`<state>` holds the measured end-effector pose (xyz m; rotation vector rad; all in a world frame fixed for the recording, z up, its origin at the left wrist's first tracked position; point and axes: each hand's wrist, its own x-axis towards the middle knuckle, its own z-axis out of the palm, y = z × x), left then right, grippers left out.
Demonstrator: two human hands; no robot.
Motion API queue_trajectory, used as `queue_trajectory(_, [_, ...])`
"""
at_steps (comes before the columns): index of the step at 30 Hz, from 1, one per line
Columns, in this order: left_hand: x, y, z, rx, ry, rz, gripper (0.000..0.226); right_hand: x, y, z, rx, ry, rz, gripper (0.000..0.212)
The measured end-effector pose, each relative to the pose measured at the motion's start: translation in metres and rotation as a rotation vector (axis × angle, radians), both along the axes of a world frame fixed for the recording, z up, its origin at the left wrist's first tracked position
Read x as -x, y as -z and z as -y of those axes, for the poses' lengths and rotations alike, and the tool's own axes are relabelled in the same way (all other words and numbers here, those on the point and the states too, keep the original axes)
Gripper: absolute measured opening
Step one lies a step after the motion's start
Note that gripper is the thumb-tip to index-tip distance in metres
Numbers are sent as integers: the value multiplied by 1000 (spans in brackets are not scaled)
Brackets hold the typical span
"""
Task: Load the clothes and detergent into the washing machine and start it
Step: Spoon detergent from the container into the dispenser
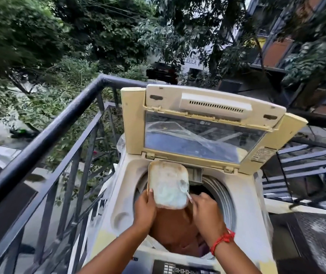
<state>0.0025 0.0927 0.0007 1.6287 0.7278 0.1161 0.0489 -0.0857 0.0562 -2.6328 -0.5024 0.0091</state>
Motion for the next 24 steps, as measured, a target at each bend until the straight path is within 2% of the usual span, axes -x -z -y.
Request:
queue_trajectory(3, [-6, 10, 0, -12, -2, -21, 47, 0, 8, -7, 86, 51, -56, 20])
queue_trajectory(6, [-9, 10, 6, -18, -5, -34, 45, 8, 14, -18, 103, 7, -89, 28])
queue_trajectory(12, [-9, -4, 9, -72, 18, -57, 32, 26, 10, -42, 12, -96, -172, 28])
queue_trajectory(15, [-9, -13, 9, -40, 21, -50, 26, 26, 8, -48, -78, -26, -218, 22])
queue_trajectory(18, [-11, -12, 8, -17, 32, -57, 27, 18, 11, -49, -270, 151, -427, 16])
queue_trajectory(21, [-12, -3, 7, 38, 35, -75, 29, 9, 12, -47, -572, 318, -699, 14])
queue_trajectory(24, [-11, 8, 2, 150, -6, -111, 30, -5, 14, -40, -767, 374, -778, 14])
